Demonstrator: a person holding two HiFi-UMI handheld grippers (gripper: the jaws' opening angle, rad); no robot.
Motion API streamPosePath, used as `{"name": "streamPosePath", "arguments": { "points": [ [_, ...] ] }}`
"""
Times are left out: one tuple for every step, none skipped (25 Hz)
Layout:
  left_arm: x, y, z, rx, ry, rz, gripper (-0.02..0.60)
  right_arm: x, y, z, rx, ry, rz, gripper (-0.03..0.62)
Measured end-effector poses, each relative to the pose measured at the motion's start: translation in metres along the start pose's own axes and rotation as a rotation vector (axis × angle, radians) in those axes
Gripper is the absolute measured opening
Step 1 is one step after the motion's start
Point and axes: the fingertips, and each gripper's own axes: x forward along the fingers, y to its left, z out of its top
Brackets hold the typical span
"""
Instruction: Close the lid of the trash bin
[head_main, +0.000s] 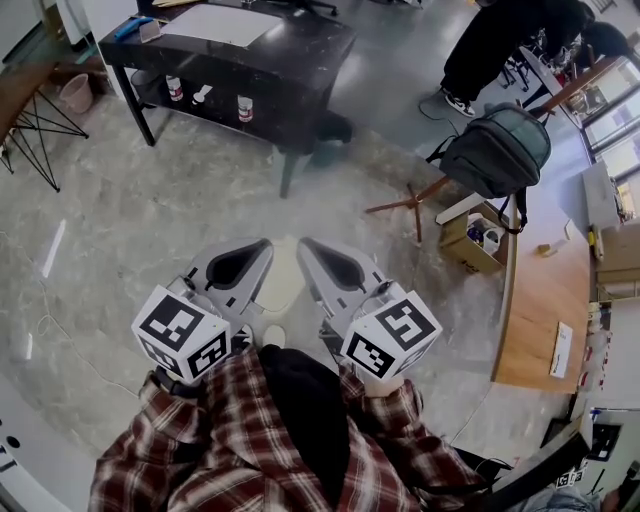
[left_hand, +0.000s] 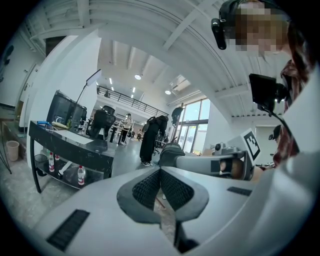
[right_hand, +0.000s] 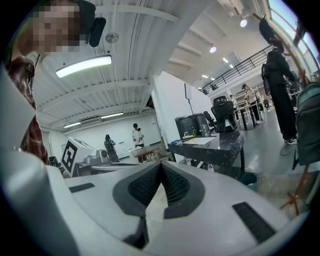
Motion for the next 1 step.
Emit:
{"name": "streamPosePath", "arguments": {
  "points": [
    [0.0004,0.0001,-0.0004,0.0,0.0,0.0,0.012,-0.0004,-0.0007,-0.0002,0.0,0.0,-0.001,0.014]
  ]
}}
